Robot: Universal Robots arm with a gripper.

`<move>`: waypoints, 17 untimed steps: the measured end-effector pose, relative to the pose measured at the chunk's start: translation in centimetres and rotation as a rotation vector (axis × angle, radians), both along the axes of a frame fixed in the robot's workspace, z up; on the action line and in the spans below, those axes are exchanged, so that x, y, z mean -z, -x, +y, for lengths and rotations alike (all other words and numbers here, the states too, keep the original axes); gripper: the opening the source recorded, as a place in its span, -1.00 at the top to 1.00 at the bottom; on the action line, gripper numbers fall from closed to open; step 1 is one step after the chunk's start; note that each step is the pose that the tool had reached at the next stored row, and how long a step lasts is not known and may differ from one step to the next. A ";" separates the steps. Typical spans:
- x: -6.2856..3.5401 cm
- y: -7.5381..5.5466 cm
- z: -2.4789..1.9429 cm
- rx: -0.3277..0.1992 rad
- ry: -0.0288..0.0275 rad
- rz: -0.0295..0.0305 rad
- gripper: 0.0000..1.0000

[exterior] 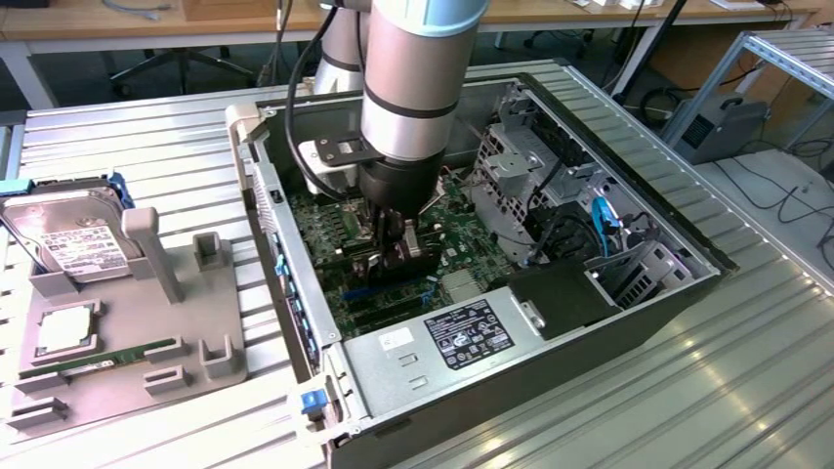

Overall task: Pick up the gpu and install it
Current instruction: 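Insert the gpu into the slot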

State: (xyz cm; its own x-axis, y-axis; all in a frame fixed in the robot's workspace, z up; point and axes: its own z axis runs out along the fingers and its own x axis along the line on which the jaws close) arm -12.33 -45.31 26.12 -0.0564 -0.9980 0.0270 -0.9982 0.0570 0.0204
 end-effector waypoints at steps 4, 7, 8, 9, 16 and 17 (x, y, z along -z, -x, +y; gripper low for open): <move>-0.05 0.0 0.00 -0.007 0.0000 0.0000 0.47; -0.60 0.0 0.02 -0.027 0.0000 -0.0006 0.47; -0.54 -0.1 0.24 -0.027 0.0002 -0.0004 0.47; -0.36 0.1 0.20 -0.027 0.0001 -0.0005 0.47; 0.61 -0.1 0.28 -0.059 -0.0004 -0.0006 0.47; 0.63 -0.1 0.28 -0.059 -0.0007 -0.0008 0.44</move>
